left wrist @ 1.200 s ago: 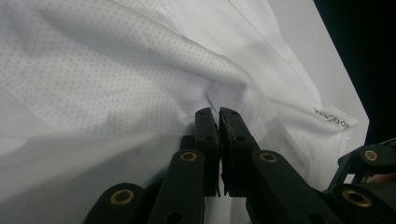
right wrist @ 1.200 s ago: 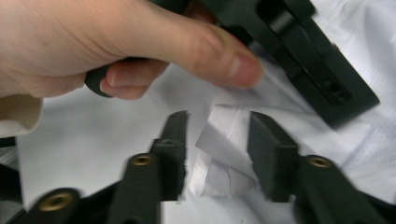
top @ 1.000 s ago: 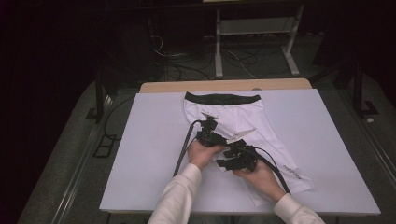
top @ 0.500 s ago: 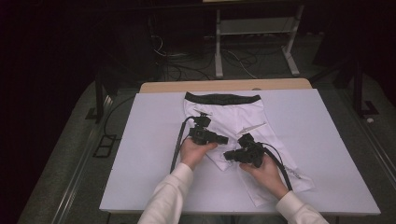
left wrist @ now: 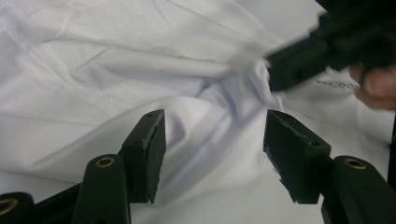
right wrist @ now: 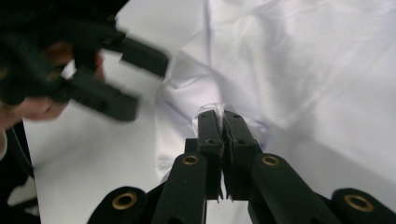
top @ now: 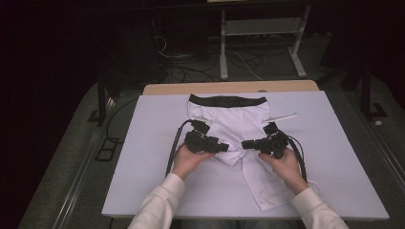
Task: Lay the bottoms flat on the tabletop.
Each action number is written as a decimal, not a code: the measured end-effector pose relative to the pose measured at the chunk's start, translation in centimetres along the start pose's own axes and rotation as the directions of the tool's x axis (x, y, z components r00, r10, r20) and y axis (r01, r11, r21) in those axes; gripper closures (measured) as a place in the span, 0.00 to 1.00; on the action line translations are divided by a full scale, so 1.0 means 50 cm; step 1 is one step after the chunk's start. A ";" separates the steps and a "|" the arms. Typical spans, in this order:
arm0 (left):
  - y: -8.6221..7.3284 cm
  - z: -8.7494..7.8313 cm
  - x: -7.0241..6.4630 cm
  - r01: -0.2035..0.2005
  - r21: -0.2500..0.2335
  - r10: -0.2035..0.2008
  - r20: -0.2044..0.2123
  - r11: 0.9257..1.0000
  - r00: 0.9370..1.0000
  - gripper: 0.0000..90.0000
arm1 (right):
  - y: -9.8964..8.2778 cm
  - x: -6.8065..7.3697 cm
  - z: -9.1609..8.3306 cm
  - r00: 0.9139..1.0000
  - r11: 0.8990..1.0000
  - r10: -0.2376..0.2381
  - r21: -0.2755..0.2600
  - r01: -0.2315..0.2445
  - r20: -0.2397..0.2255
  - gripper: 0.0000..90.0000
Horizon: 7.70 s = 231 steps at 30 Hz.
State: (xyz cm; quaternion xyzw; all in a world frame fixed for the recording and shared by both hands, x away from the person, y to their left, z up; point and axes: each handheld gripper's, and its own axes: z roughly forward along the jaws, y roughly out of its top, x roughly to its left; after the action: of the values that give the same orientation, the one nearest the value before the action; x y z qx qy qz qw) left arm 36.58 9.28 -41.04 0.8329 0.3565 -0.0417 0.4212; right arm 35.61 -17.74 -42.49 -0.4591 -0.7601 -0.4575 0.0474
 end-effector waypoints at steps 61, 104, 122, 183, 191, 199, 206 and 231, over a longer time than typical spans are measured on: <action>-0.133 -0.186 -0.032 -0.546 0.352 0.570 0.042 0.760 0.821 0.95 | -0.076 0.128 0.017 0.953 0.953 -0.106 0.244 0.179 -0.285 0.95; -0.174 -0.312 0.142 -0.261 0.249 0.286 -0.070 0.933 0.956 0.53 | -0.088 0.295 0.261 0.874 0.853 -0.141 0.392 0.346 -0.464 0.95; 0.015 -0.172 0.332 0.007 0.043 0.002 -0.216 0.999 0.976 0.43 | -0.101 0.291 0.263 0.860 0.837 -0.140 0.406 0.368 -0.491 0.95; 0.137 -0.172 0.256 -0.064 -0.111 0.030 -0.281 0.992 0.959 0.00 | 0.015 0.154 0.045 0.937 0.940 -0.325 0.068 0.335 -0.125 0.05; 0.123 -0.181 0.231 -0.091 -0.152 0.050 -0.257 0.984 0.965 0.00 | 0.031 0.097 -0.015 0.954 0.955 -0.295 0.001 0.295 -0.058 0.00; 0.105 -0.194 0.206 -0.116 -0.172 0.071 -0.247 0.978 0.966 0.00 | 0.020 0.051 -0.060 0.965 0.965 -0.261 -0.036 0.261 -0.002 0.00; 0.082 -0.208 0.181 -0.136 -0.196 0.088 -0.236 0.971 0.968 0.00 | 0.003 0.027 -0.081 0.967 0.967 -0.250 -0.046 0.252 0.036 0.00; -0.027 -0.207 0.088 -0.217 -0.236 0.172 -0.196 0.947 0.965 0.00 | -0.069 -0.025 -0.138 0.971 0.972 -0.203 -0.091 0.215 0.125 0.00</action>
State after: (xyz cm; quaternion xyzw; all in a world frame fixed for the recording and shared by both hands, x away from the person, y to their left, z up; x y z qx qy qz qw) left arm 36.60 19.83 -36.93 0.8031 0.3100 0.1191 0.4946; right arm 31.37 -24.23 -41.39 -0.4038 -0.7808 -0.4717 -0.0690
